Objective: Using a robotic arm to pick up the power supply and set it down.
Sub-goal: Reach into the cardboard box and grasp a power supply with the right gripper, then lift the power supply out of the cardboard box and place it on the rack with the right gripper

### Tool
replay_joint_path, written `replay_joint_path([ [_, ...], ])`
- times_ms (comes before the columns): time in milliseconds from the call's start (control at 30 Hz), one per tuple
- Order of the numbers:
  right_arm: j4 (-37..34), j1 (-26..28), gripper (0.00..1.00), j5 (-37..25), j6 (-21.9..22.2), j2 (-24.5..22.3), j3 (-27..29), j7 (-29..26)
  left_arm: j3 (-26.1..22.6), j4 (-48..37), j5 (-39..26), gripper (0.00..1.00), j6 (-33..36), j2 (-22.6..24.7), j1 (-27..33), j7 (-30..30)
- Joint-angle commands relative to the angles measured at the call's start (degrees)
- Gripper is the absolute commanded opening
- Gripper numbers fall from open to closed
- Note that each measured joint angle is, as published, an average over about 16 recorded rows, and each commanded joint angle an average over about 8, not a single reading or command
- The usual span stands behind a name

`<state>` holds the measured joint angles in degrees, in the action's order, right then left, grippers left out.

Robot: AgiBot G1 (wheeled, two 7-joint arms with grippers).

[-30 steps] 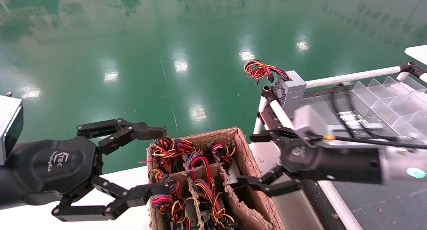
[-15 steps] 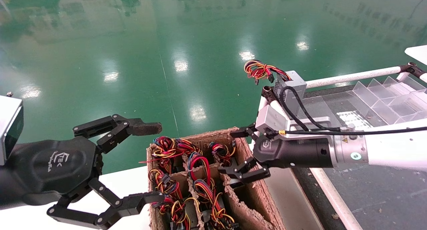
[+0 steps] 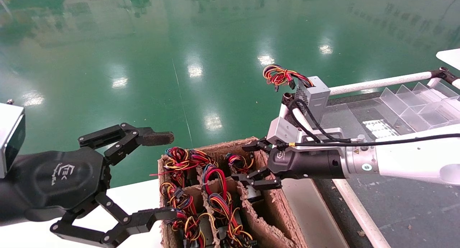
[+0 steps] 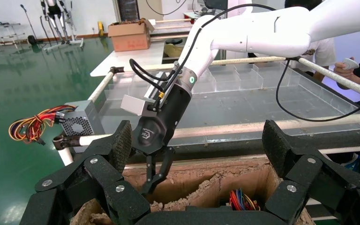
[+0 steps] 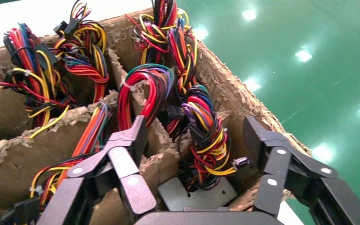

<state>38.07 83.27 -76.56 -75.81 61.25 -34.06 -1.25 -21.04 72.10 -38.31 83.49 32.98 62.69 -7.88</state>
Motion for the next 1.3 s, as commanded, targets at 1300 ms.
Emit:
replay_joint_path([
  [1300, -13.74, 3.02, 0.0, 2.57, -2.81, 3.33, 1.51, 9.82, -0.01, 0.0, 0.01, 1.0, -0.01, -0.01, 0.0, 0.01],
])
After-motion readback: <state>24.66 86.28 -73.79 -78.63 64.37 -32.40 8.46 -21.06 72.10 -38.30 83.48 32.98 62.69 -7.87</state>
